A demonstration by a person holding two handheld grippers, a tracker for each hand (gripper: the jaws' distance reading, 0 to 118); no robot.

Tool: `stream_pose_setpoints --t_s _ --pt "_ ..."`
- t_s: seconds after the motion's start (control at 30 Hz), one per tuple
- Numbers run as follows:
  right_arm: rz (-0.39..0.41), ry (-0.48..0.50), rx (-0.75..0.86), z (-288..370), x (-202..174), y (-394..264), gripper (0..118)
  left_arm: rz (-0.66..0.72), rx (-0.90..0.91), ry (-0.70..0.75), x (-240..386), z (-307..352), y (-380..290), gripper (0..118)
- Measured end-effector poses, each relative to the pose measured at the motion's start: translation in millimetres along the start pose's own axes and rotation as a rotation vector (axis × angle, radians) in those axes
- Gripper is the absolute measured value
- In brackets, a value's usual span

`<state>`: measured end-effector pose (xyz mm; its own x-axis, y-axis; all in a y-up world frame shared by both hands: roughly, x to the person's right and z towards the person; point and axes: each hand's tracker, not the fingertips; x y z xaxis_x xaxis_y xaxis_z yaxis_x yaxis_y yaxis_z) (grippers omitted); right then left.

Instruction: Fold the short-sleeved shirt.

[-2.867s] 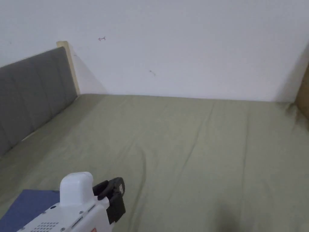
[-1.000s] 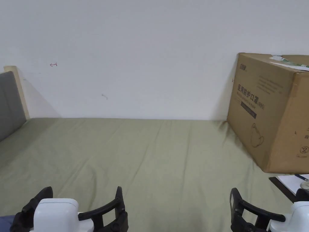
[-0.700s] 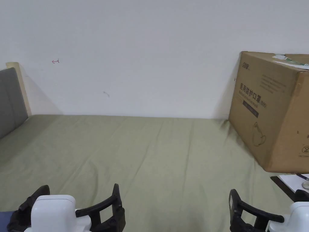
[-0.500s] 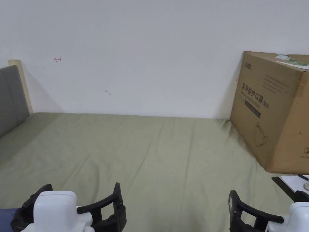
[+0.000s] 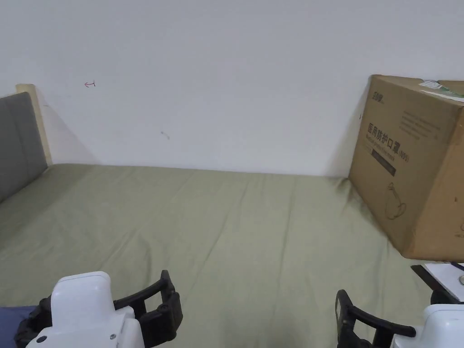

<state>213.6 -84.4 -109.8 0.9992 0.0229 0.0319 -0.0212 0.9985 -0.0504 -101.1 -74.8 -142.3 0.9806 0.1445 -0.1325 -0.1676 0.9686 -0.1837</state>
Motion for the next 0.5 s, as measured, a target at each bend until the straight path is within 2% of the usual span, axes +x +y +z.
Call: stream_pose_setpoints --t_s 0.5 --pt "-0.010 0.006 -0.035 -2 0 -5 118 -0.071 -0.078 -0.011 13 -5 -9 118"
